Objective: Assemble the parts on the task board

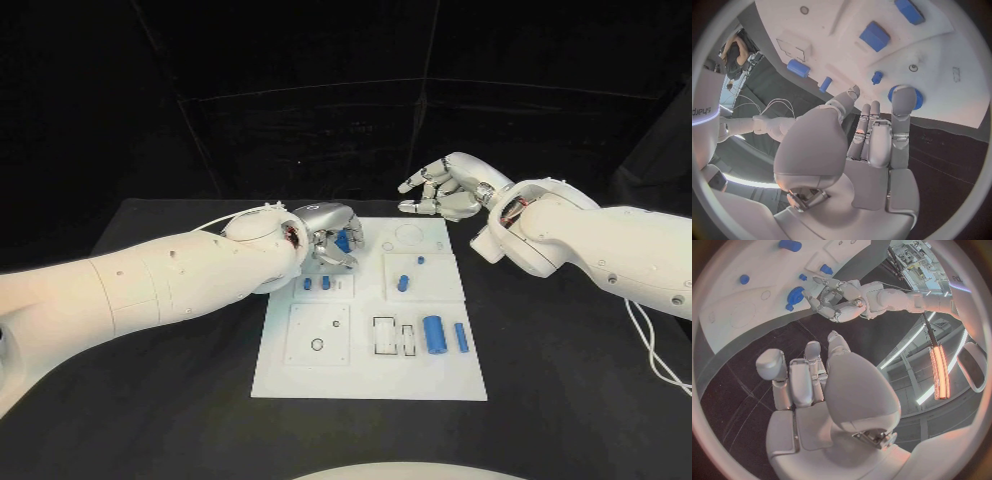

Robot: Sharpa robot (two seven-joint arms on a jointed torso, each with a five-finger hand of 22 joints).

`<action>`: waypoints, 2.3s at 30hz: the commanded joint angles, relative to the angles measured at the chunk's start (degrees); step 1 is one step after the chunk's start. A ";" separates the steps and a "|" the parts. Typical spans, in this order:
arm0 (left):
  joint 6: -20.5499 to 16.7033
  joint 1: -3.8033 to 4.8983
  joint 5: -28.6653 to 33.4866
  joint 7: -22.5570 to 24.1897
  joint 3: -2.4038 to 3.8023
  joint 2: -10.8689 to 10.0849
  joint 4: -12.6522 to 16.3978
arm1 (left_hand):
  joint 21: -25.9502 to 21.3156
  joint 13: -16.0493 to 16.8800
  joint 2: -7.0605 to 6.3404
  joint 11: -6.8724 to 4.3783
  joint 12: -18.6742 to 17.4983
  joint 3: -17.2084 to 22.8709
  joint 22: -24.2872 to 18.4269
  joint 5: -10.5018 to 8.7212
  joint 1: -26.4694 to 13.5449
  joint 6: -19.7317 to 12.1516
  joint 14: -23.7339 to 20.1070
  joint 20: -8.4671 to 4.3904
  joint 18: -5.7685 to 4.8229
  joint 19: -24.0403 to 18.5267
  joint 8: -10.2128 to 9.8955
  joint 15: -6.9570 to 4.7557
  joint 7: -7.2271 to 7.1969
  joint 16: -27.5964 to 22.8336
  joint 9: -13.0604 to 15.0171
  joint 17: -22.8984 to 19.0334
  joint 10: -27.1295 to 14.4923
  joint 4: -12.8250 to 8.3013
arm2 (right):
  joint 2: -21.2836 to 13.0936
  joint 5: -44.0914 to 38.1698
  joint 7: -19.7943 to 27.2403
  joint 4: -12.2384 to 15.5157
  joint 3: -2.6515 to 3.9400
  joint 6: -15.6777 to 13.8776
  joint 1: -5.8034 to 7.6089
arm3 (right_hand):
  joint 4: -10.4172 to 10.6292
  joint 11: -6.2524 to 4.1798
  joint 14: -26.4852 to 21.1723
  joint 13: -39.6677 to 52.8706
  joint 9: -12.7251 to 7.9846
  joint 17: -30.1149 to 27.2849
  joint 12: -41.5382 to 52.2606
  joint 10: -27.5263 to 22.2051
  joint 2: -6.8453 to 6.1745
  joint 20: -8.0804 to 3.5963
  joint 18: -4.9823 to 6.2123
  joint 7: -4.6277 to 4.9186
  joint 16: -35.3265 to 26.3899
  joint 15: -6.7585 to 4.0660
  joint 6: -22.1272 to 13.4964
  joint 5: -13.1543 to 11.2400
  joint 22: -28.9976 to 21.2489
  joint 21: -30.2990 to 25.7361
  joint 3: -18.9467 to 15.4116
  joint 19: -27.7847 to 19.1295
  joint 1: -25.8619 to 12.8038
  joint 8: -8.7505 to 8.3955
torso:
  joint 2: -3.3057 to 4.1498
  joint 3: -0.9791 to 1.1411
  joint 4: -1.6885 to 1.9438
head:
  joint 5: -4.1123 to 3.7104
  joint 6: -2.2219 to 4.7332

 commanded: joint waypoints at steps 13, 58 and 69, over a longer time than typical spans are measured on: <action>5.43 -0.11 -6.39 -4.16 -0.28 2.90 -3.10 | 5.70 -1.69 0.93 -0.14 -1.11 -0.04 5.76 -0.16 0.96 2.35 2.33 -0.26 -1.53 2.36 -1.02 -0.25 -0.24 1.33 -0.62 0.93 1.63 -0.01 | 0.37 0.10 0.33 0.05 0.03 0.01 0.10 | 0.00 -0.07 0.71 -0.06 -0.06 0.04 0.21 -0.36 0.50 -0.06 0.86 -0.17 -0.20 -0.10 -0.40 0.38 -0.02 -0.27 -0.07 -0.40 0.02 0.26 | -0.04 0.01 0.07 | -0.23 -0.07; 5.18 -0.71 -6.37 -2.58 -0.22 3.44 -4.70 | 13.72 -5.21 3.93 -1.59 -5.27 5.94 14.80 -0.20 1.56 8.93 2.43 -1.25 -2.95 3.65 -3.19 -1.38 -1.41 1.52 -1.19 -0.37 10.49 -1.09 | 0.75 0.10 0.50 -0.12 0.03 -0.01 0.10 | 0.00 -0.08 0.73 0.10 -0.04 0.09 0.46 -0.25 0.61 -0.07 0.86 -0.18 -0.17 -0.11 -0.33 0.42 0.00 -0.28 -0.04 -0.38 0.12 0.36 | -0.06 -0.02 0.12 | -0.39 -0.41; 0.24 -0.74 -0.73 -1.19 2.99 -0.45 -0.11 | 14.18 -5.45 3.55 -1.39 -6.00 6.27 15.35 -0.21 1.43 8.93 2.43 -1.20 -3.05 3.73 -3.70 -1.25 -1.18 1.51 -1.29 -0.54 10.68 -1.39 | 0.68 0.10 0.48 -0.50 0.03 -0.03 0.10 | 0.00 -0.08 0.73 0.10 -0.04 0.09 0.46 -0.25 0.61 -0.07 0.86 -0.18 -0.17 -0.11 -0.33 0.42 0.00 -0.28 -0.04 -0.38 0.12 0.36 | -0.11 -0.03 0.21 | -0.43 -0.03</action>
